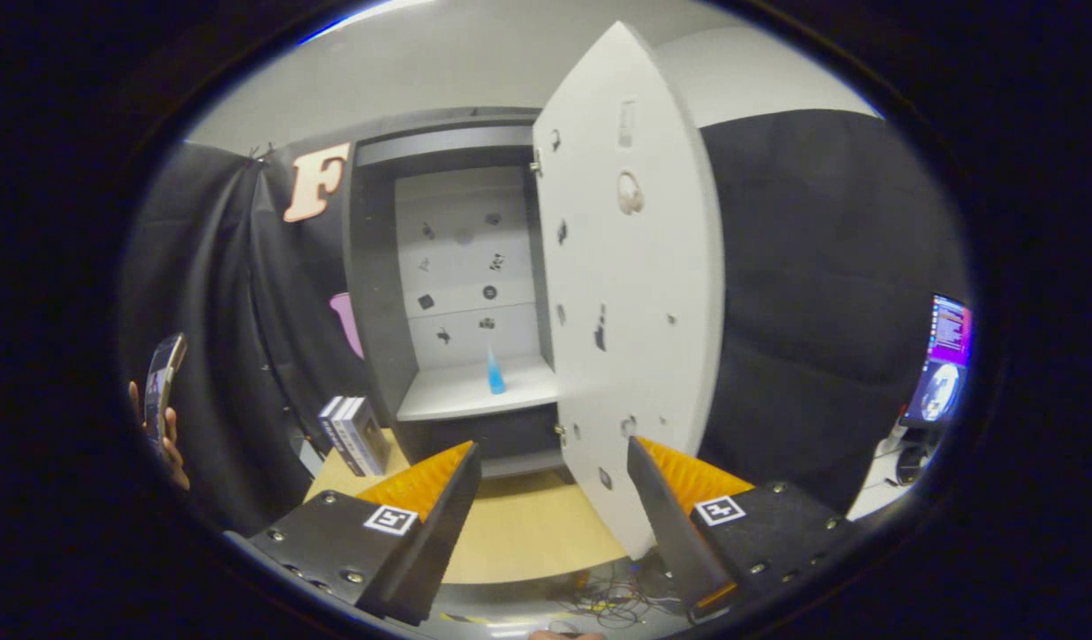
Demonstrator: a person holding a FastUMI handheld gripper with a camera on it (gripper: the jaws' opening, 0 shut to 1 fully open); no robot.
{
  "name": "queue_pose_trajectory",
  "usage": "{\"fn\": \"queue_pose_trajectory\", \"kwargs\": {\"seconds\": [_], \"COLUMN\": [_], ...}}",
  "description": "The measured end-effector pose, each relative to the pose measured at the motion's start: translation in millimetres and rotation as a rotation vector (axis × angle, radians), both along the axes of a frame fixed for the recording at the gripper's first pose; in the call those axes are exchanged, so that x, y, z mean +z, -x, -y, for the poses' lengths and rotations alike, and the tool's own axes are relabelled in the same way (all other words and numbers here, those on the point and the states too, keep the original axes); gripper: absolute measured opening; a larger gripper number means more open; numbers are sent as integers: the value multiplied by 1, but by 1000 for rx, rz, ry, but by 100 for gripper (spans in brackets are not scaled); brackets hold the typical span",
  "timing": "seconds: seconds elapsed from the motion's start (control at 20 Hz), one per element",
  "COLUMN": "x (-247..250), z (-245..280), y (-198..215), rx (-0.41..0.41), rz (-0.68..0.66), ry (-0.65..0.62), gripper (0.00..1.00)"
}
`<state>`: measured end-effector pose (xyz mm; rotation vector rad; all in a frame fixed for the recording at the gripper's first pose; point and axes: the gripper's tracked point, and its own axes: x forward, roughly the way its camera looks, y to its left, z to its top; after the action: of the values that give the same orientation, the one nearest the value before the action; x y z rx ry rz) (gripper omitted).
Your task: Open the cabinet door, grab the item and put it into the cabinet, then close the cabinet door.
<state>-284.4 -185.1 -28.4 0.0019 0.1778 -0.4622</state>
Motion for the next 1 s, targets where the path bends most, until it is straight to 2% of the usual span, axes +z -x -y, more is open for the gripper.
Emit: {"fn": "queue_pose_trajectory", "kwargs": {"seconds": [0.2,0.45,0.6,0.8,1.0], "x": [5,17,27,30,32], "z": [55,110,133,139,122], "y": [31,29,19,5,-2], "rx": [-156,-276,-316,-289,-160], "rz": [-3,12,30,41,25], "ry": [19,70,100,100,96], "gripper": [97,96,96,96,94]}}
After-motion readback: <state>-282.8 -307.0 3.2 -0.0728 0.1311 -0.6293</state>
